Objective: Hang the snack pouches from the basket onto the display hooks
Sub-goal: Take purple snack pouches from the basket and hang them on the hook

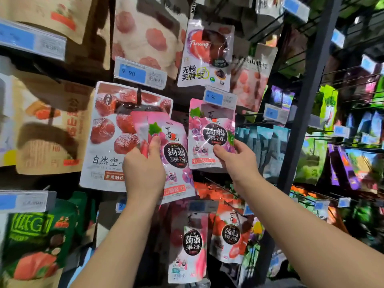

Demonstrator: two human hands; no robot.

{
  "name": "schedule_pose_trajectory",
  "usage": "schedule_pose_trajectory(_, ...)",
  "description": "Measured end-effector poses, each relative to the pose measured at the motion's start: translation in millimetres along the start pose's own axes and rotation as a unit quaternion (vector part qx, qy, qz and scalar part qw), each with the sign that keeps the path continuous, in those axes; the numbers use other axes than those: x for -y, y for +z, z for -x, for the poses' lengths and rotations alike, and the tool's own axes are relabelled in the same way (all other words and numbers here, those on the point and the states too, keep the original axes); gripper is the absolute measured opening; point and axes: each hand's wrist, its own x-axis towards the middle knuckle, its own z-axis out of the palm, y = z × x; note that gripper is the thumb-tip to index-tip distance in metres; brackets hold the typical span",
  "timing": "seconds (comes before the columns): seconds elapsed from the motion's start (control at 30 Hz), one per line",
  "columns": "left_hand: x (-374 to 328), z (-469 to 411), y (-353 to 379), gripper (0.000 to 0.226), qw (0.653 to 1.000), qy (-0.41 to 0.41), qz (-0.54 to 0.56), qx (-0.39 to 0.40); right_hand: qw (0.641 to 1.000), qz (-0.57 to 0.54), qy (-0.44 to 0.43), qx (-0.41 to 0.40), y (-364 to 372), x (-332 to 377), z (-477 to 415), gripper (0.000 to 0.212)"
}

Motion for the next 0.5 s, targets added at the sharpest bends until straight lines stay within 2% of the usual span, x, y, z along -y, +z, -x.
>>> schedule_pose_trajectory(0.1, -1, -3, -3, 0.040, 1.000, 0.001, -0.002, -0.009, 1.000, 0.006, 0.005, 0.004, 4, -4, -4, 0.032)
schedule_pose_trajectory(0.17, -4, -4, -5, 0.041, 1.000, -0.004, -0.006, -0.010, 1.000, -0.002, 0.009, 0.009, 5, -9, -4, 0.040)
schedule_pose_trajectory(0.27, -6, -4, -7, 0.041, 1.000, -0.013, -0.010, -0.008, 1.000, -0.012, 0.025, 0.013, 5, -14, -6, 0.068)
schedule_pose_trajectory(0.37, -8, -3, -9, 0.041, 1.000, -0.001, -0.014, -0.008, 1.000, 0.014, 0.021, 0.006, 12, -19, -9, 0.107)
schedule_pose_trajectory(0.4, -8, -3, -9, 0.042, 1.000, 0.001, -0.017, -0.010, 0.999, 0.029, 0.018, 0.010, 13, -21, -11, 0.111)
schedule_pose_trajectory(0.43, -7, -4, -10, 0.042, 1.000, 0.002, -0.021, -0.014, 0.999, 0.040, 0.018, 0.015, 15, -25, -14, 0.103)
schedule_pose_trajectory(0.5, -5, -8, -13, 0.043, 0.999, 0.005, -0.028, -0.024, 0.998, 0.061, 0.001, 0.020, 20, -24, -12, 0.063)
